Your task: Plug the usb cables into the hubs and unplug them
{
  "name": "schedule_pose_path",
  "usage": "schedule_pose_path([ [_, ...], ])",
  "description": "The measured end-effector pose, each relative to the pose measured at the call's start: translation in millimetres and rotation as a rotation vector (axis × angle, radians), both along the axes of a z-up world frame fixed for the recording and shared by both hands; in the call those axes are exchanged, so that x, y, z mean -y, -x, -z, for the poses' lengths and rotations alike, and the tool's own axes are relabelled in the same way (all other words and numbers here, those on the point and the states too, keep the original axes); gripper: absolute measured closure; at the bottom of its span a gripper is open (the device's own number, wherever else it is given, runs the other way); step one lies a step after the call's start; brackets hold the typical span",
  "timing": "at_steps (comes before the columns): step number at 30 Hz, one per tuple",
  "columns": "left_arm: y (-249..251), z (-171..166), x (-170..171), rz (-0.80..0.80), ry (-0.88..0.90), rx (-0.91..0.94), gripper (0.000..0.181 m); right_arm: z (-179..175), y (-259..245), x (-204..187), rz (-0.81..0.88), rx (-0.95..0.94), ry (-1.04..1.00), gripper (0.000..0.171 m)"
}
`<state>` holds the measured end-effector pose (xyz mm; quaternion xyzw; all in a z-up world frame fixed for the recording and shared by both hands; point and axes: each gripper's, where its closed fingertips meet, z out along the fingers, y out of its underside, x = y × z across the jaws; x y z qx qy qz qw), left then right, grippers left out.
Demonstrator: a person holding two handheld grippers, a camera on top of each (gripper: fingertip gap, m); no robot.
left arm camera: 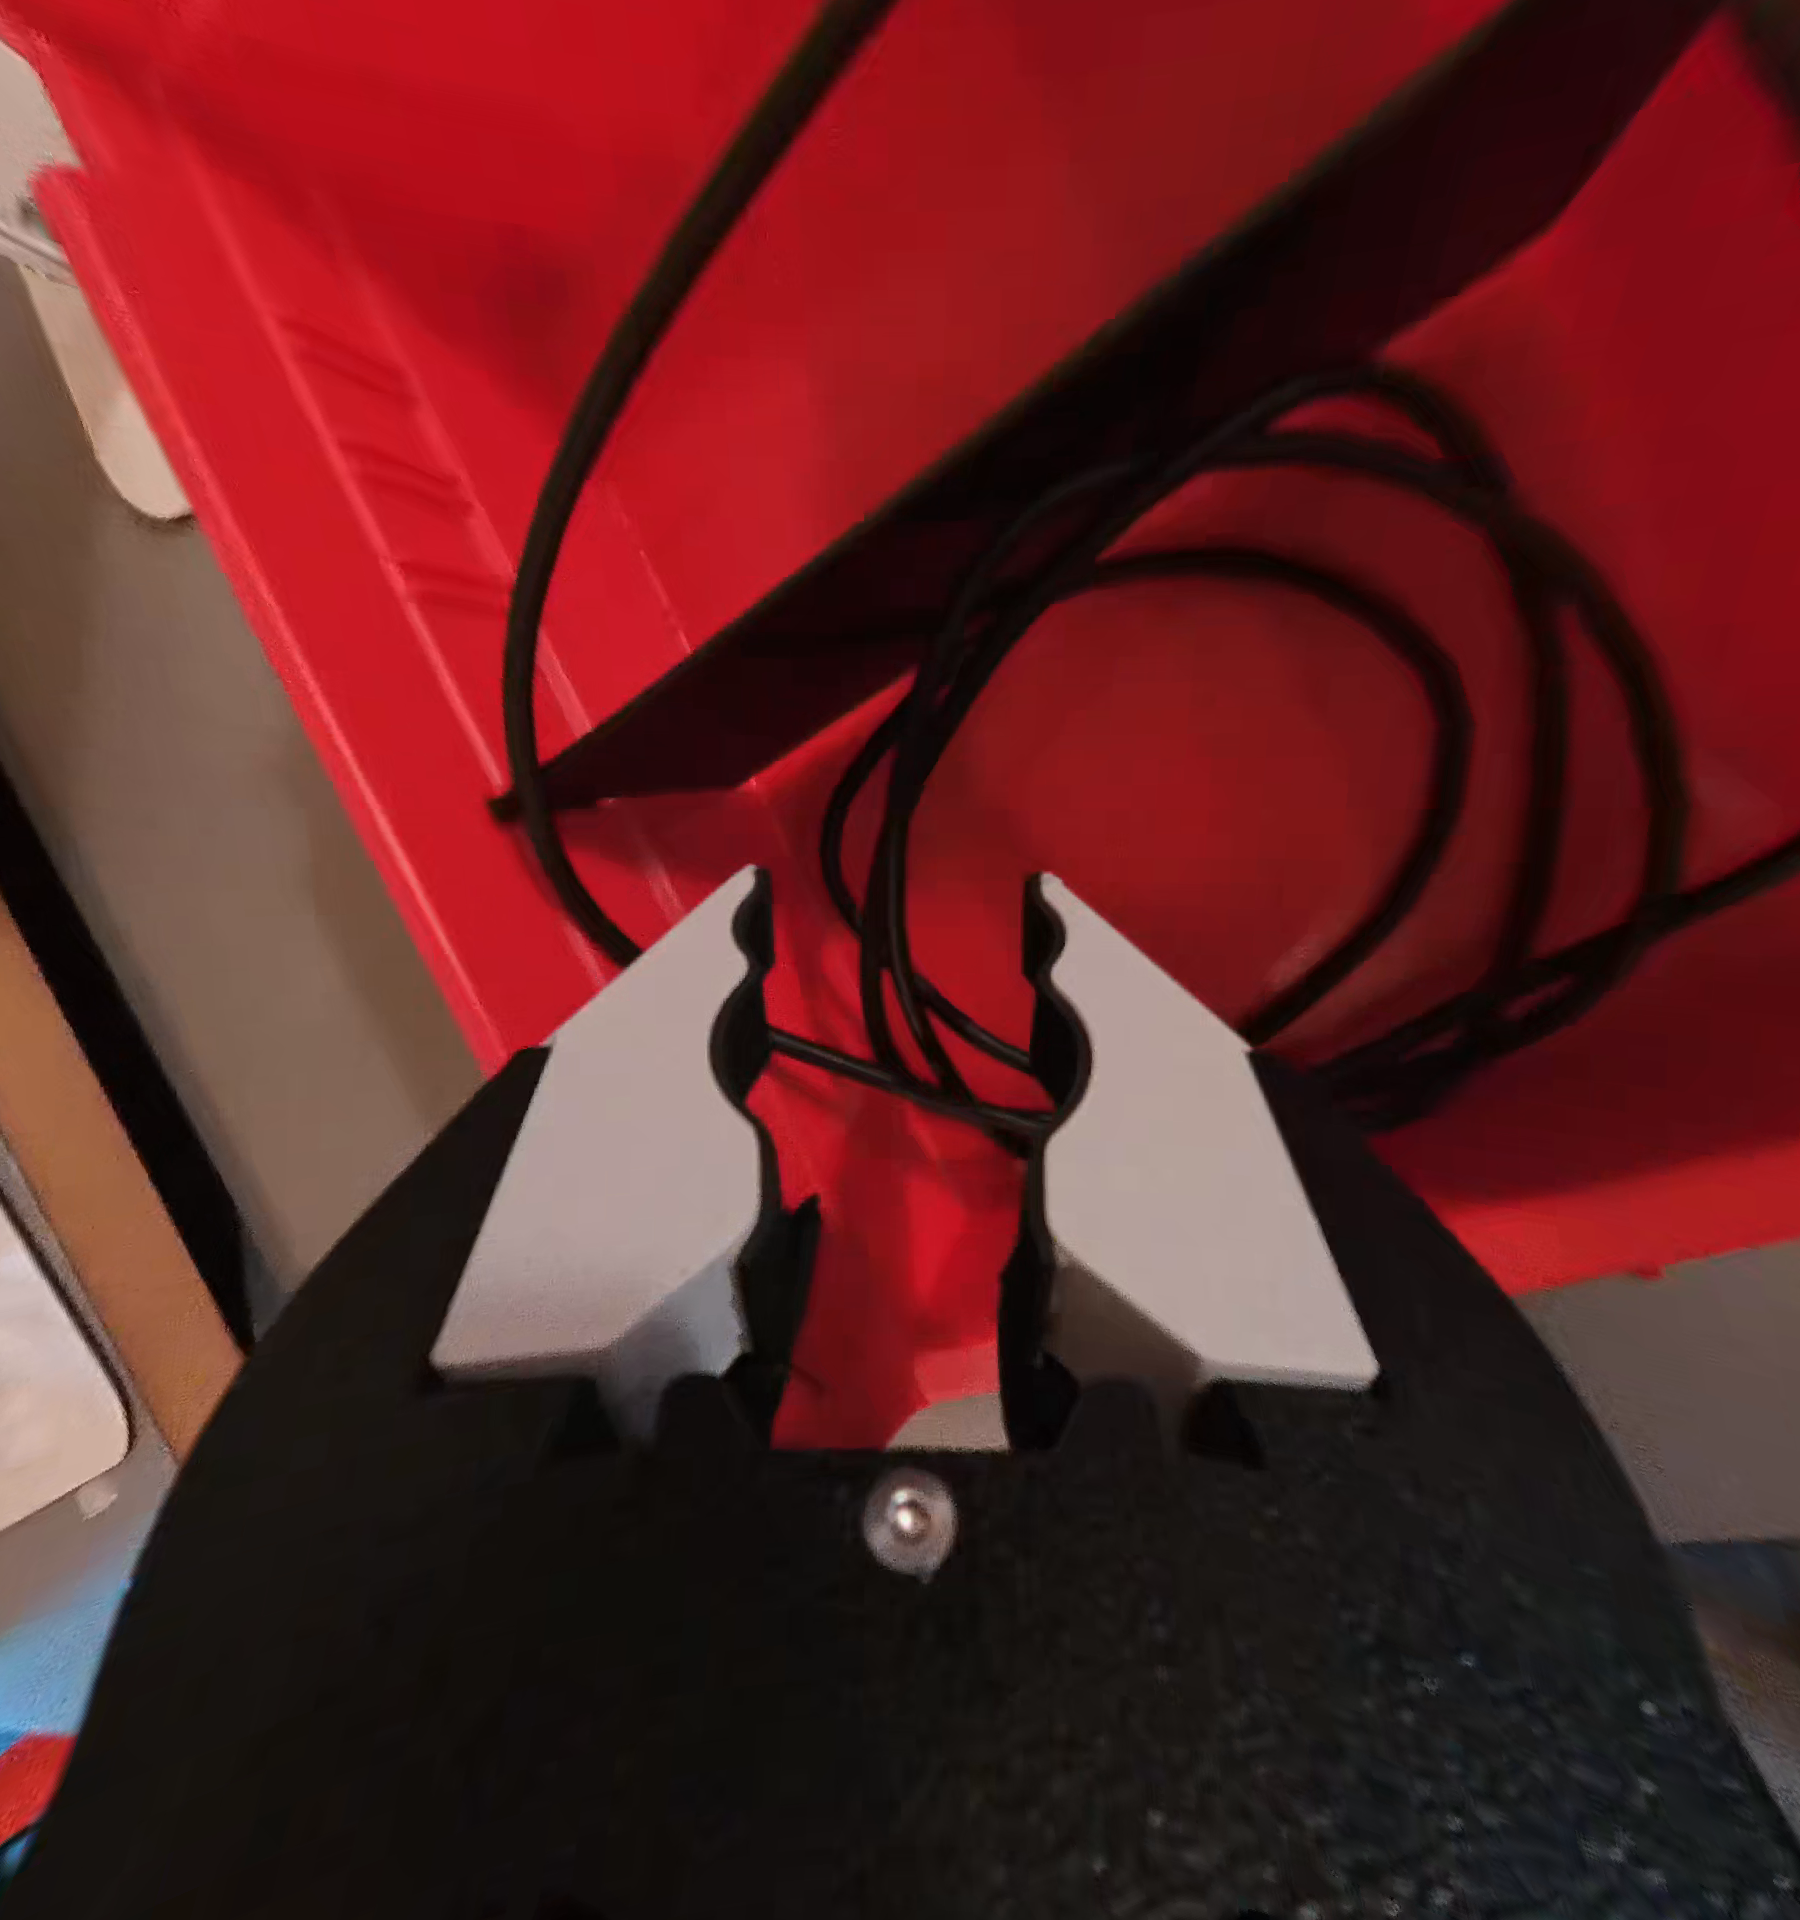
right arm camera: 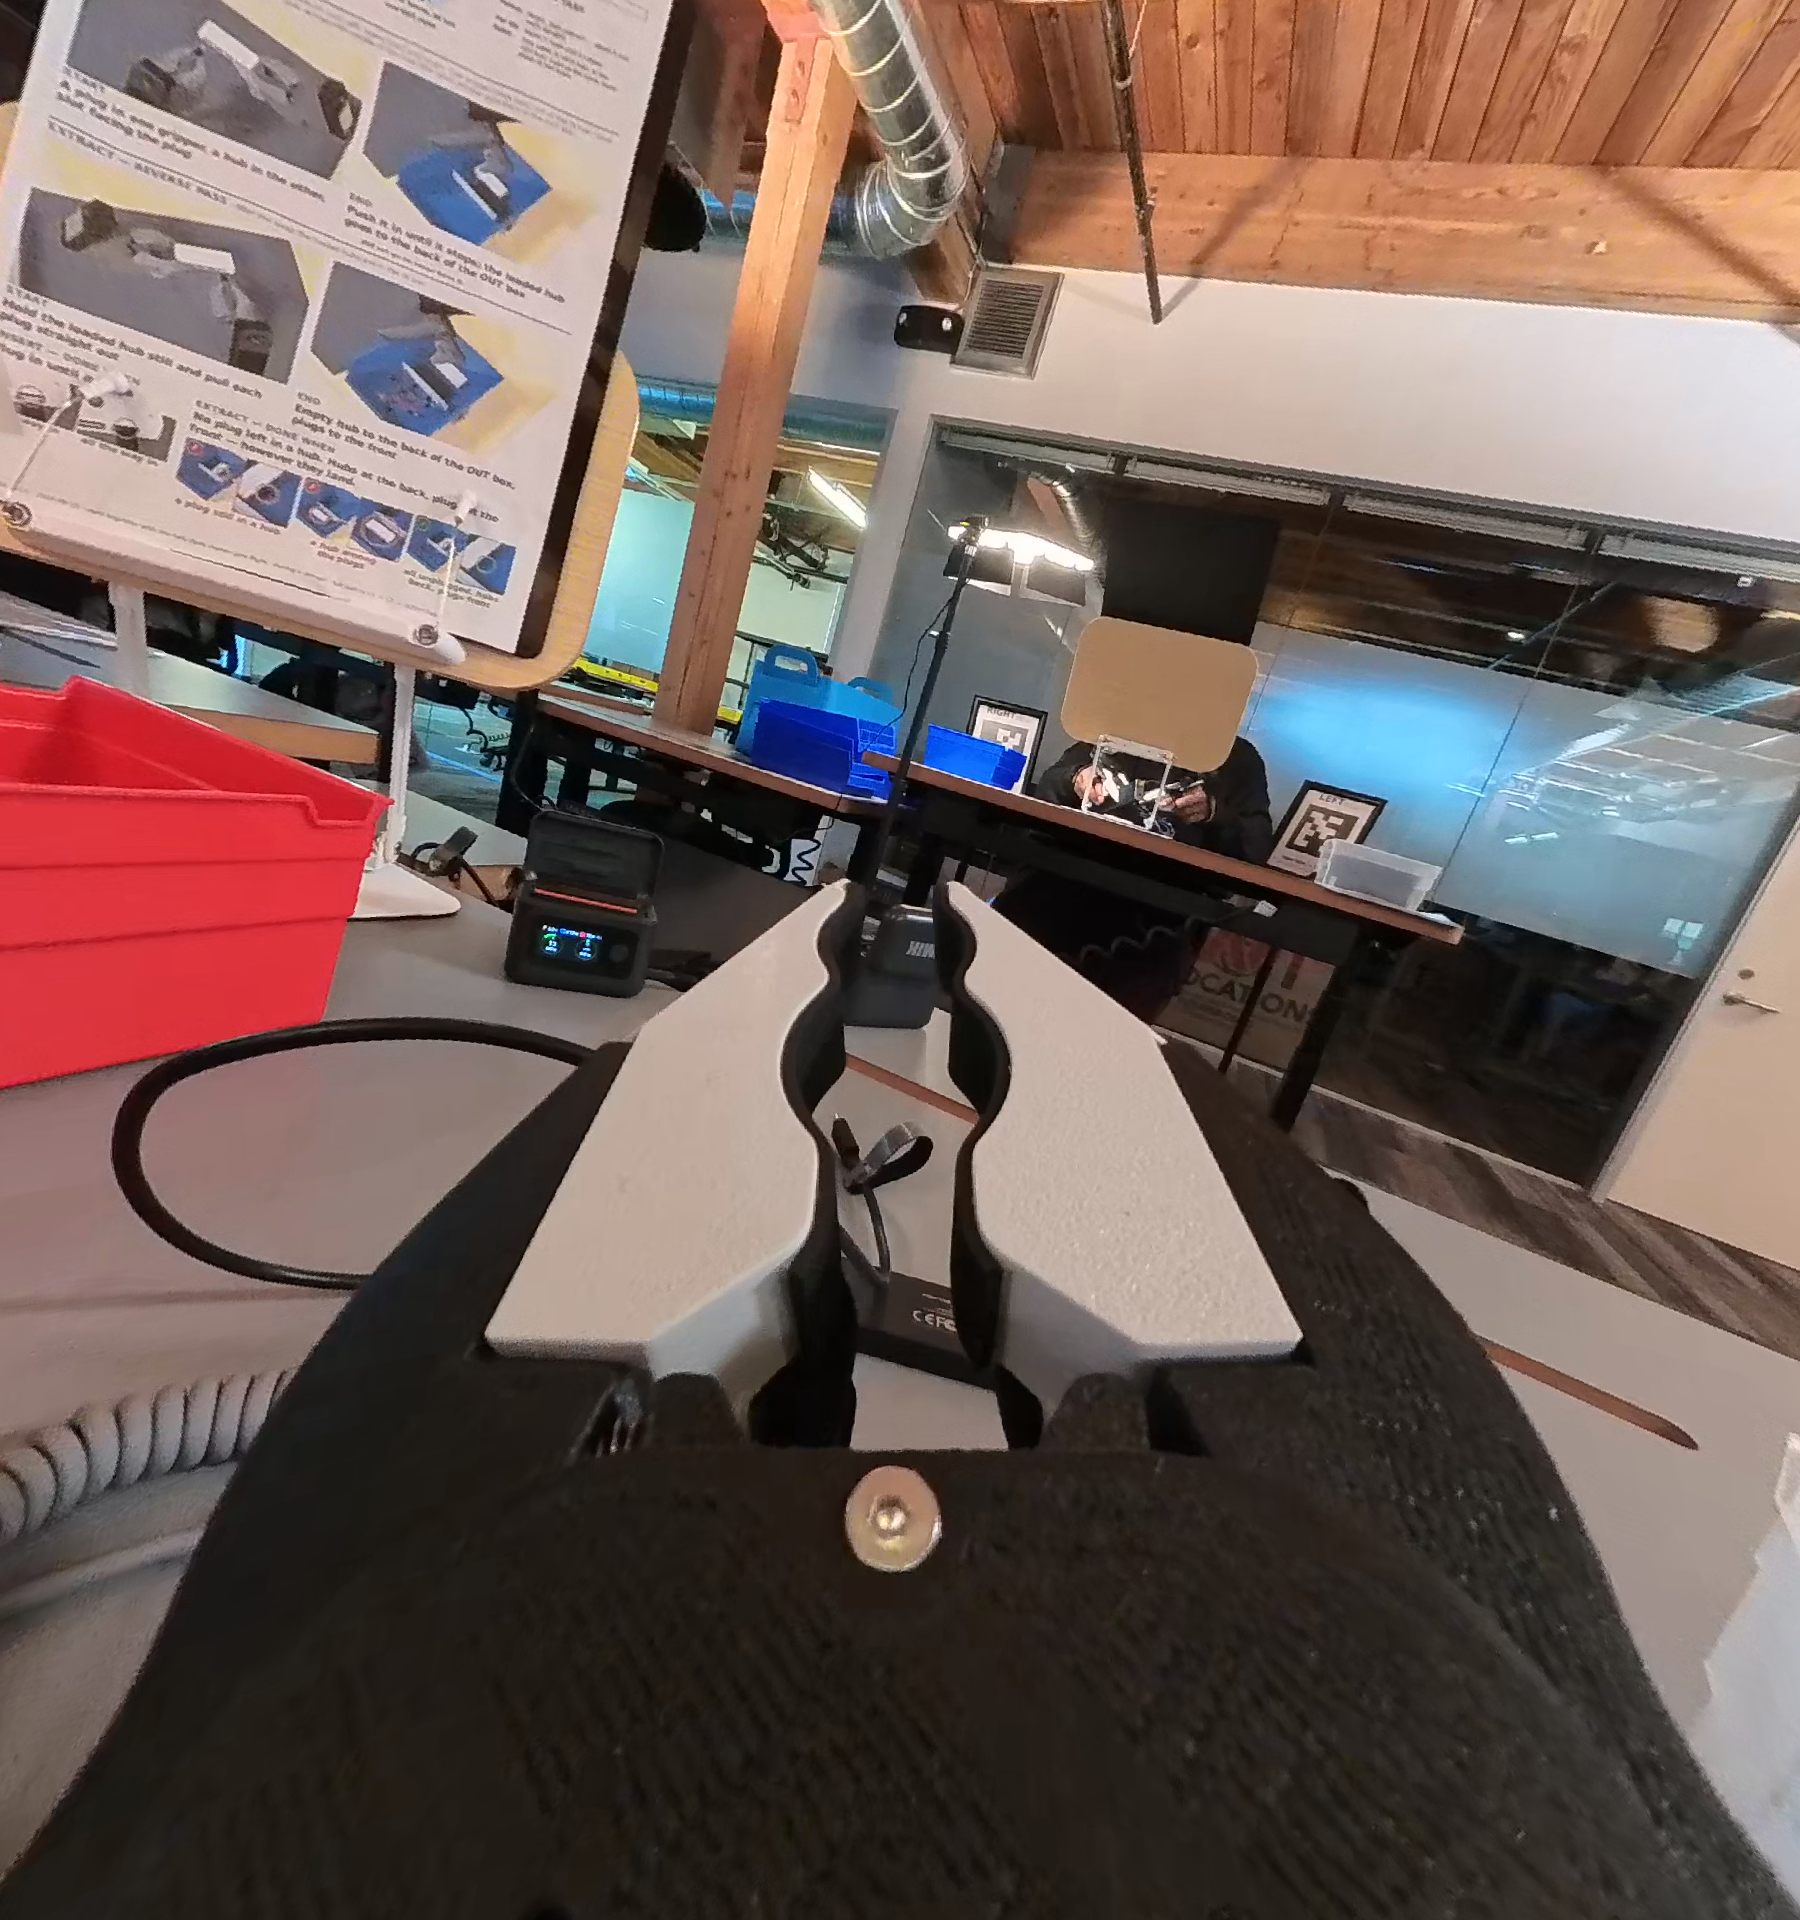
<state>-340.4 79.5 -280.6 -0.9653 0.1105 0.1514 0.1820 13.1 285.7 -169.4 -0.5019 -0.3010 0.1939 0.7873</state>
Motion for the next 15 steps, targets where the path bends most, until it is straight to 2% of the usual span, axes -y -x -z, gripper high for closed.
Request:
schedule_pose_path([
  [6,8.8,27.1,-2.9,0.046,0.076,-0.084,0.142,1.1,1.1,-0.1,-0.006,0.003,0.007,0.16],
  [10,20.4,37.8,2.4,0.032,0.124,-0.161,0.155,1.8,2.3,-0.2,-0.011,0.004,0.011,0.16],
  [14,24.4,28.2,2.3,0.006,0.069,-0.188,0.177,2.3,3.0,-0.2,-0.012,0.007,0.012,0.16],
  [15,22.9,21.5,1.2,0.008,0.037,-0.191,0.177,2.2,3.1,-0.2,-0.012,0.007,0.011,0.16],
])
